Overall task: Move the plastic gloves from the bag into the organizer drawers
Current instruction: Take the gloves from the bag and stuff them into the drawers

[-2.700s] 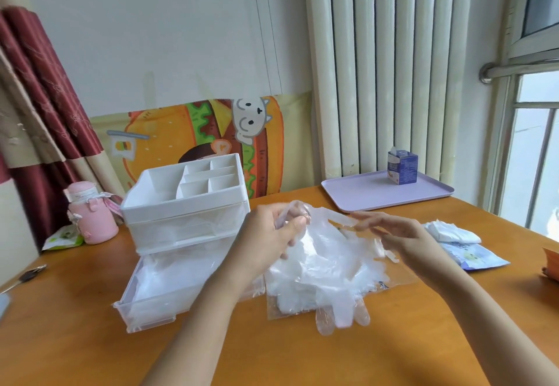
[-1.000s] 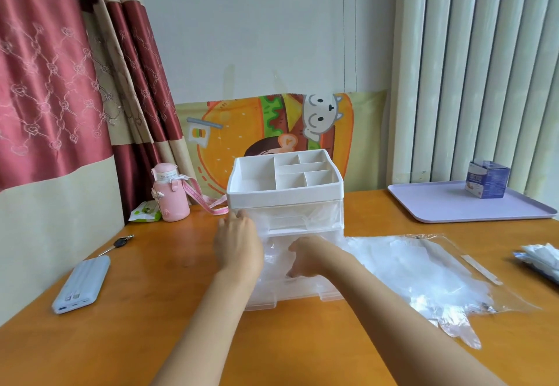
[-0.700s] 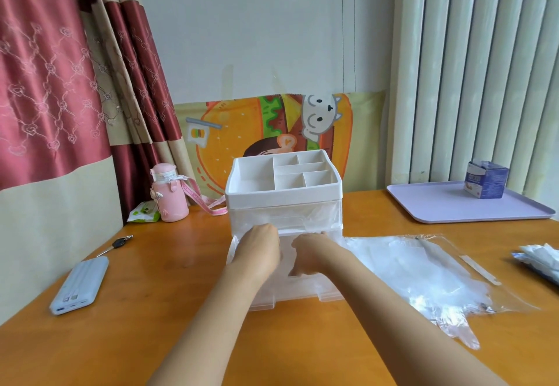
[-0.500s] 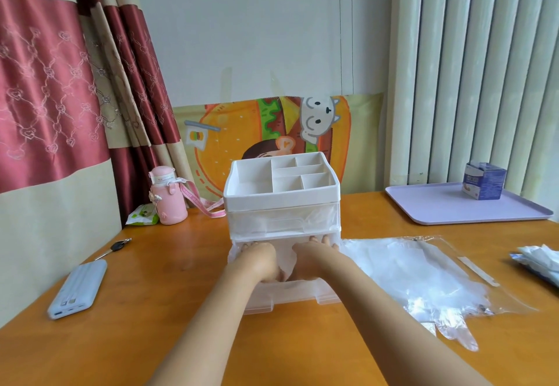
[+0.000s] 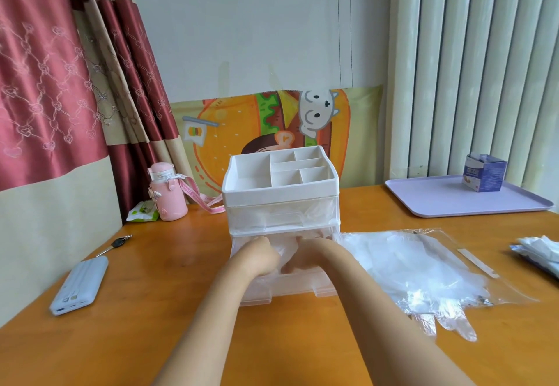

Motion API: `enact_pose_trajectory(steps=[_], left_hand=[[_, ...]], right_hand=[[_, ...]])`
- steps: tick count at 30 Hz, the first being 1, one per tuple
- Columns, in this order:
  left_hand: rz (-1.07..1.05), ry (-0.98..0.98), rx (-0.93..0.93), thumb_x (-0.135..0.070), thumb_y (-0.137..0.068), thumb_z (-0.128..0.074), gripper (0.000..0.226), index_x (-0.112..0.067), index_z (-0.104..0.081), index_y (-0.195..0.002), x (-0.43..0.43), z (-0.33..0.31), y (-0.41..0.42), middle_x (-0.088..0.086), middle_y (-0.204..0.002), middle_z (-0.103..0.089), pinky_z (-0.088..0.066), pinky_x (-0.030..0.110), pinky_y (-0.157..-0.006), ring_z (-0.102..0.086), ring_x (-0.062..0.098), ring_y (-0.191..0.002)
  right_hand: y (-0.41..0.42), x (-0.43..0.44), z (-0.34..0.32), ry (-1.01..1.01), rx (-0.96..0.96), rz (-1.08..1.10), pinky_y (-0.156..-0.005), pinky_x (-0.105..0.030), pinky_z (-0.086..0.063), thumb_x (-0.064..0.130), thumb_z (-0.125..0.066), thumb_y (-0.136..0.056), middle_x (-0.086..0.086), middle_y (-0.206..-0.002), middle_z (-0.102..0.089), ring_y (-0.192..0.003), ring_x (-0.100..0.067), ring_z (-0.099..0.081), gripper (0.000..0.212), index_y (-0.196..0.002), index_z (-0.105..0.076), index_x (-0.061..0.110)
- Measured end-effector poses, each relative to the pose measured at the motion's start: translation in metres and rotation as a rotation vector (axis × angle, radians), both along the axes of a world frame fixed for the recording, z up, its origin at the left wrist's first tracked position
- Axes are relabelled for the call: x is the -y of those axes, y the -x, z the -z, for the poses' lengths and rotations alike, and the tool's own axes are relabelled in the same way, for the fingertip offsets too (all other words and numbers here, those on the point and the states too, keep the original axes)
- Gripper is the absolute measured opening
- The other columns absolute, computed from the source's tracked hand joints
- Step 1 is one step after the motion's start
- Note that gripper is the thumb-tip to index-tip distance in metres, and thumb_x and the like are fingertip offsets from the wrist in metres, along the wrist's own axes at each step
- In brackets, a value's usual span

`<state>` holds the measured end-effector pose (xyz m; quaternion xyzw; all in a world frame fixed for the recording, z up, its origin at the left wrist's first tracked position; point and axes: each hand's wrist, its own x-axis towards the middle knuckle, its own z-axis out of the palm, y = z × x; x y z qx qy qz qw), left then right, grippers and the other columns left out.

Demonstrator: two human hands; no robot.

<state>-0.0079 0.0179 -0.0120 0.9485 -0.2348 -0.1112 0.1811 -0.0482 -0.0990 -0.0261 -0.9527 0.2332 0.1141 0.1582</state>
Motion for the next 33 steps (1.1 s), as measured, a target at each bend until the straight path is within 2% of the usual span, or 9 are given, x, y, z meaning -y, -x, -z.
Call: enact_pose_trajectory(steps=[4, 8, 11, 13, 19, 23, 25, 29, 33], left_hand=[[-0.005, -0.008, 0.067, -0.014, -0.098, -0.039, 0.039, -0.003, -0.049, -0.134, -0.007, -0.001, 0.004, 0.013, -0.139, -0.047, -0.041, 0.025, -0.083, -0.051, 0.026, -0.117], [0.000, 0.002, 0.008, -0.038, -0.098, -0.047, 0.056, -0.006, -0.039, -0.142, -0.008, -0.004, 0.007, 0.012, -0.149, -0.037, -0.037, 0.028, -0.096, -0.042, 0.027, -0.130], [0.004, 0.043, -0.073, -0.047, -0.091, -0.054, 0.065, -0.013, -0.038, -0.145, -0.005, -0.002, 0.003, 0.013, -0.148, -0.037, -0.039, 0.032, -0.100, -0.047, 0.027, -0.125], [0.001, 0.102, -0.093, -0.051, -0.086, -0.056, 0.065, -0.018, -0.043, -0.141, -0.001, 0.001, -0.002, 0.011, -0.144, -0.043, -0.041, 0.038, -0.103, -0.049, 0.026, -0.121], [-0.055, 0.244, -0.159, -0.041, -0.096, -0.052, 0.052, -0.016, -0.045, -0.141, -0.001, -0.002, 0.000, 0.009, -0.142, -0.048, -0.038, 0.035, -0.100, -0.047, 0.027, -0.126], [-0.071, 0.310, -0.222, -0.037, -0.097, -0.052, 0.050, -0.010, -0.048, -0.138, -0.005, -0.005, 0.004, 0.011, -0.136, -0.051, -0.037, 0.032, -0.094, -0.048, 0.027, -0.123], [-0.020, 0.222, -0.145, -0.034, -0.097, -0.050, 0.046, -0.008, -0.051, -0.134, -0.008, -0.006, 0.007, 0.009, -0.122, -0.056, -0.038, 0.028, -0.085, -0.053, 0.024, -0.113], [0.084, -0.013, 0.054, -0.031, -0.100, -0.046, 0.048, -0.016, -0.041, -0.145, -0.014, -0.008, 0.018, 0.003, -0.150, -0.039, -0.035, 0.027, -0.101, -0.042, 0.022, -0.133], [0.090, -0.090, 0.083, -0.035, -0.102, -0.041, 0.051, -0.013, -0.034, -0.148, -0.016, -0.013, 0.022, 0.006, -0.151, -0.038, -0.036, 0.027, -0.099, -0.044, 0.022, -0.131]], right_hand=[[-0.009, 0.001, 0.006, 0.050, -0.055, -0.028, -0.117, -0.048, -0.015, 0.073, -0.057, -0.075, -0.013, -0.158, -0.014, -0.145, -0.037, -0.005, 0.106, -0.153, -0.011, 0.020], [-0.002, 0.002, -0.009, 0.147, -0.093, -0.120, -0.109, -0.039, -0.035, 0.053, -0.056, -0.089, -0.009, -0.142, -0.044, -0.131, -0.031, -0.040, 0.072, -0.144, -0.037, 0.012], [0.010, -0.003, -0.022, 0.173, -0.099, -0.170, -0.098, -0.033, -0.042, 0.040, -0.055, -0.094, -0.009, -0.130, -0.054, -0.115, -0.028, -0.052, 0.052, -0.134, -0.049, 0.007], [0.018, -0.006, -0.028, 0.155, -0.058, -0.167, -0.091, -0.031, -0.042, 0.037, -0.058, -0.093, -0.009, -0.126, -0.057, -0.104, -0.026, -0.052, 0.049, -0.130, -0.052, 0.005], [0.034, -0.006, -0.035, 0.103, 0.185, -0.048, -0.097, -0.035, -0.046, 0.032, -0.061, -0.092, -0.006, -0.128, -0.057, -0.116, -0.026, -0.055, 0.046, -0.132, -0.052, 0.010], [0.035, -0.008, -0.032, 0.077, 0.117, -0.113, -0.097, -0.032, -0.042, 0.032, -0.054, -0.096, -0.006, -0.133, -0.055, -0.121, -0.025, -0.052, 0.044, -0.133, -0.052, 0.009], [0.032, -0.008, -0.028, 0.098, 0.012, -0.157, -0.097, -0.033, -0.041, 0.030, -0.048, -0.099, -0.006, -0.134, -0.053, -0.121, -0.027, -0.050, 0.042, -0.133, -0.051, 0.007], [0.026, -0.005, -0.031, 0.161, -0.126, -0.212, -0.098, -0.034, -0.043, 0.025, -0.049, -0.097, -0.009, -0.132, -0.052, -0.119, -0.029, -0.050, 0.040, -0.132, -0.050, 0.007], [0.028, -0.003, -0.042, 0.213, -0.117, -0.246, -0.095, -0.033, -0.042, 0.014, -0.044, -0.097, -0.012, -0.131, -0.050, -0.118, -0.028, -0.050, 0.039, -0.134, -0.047, 0.004]])
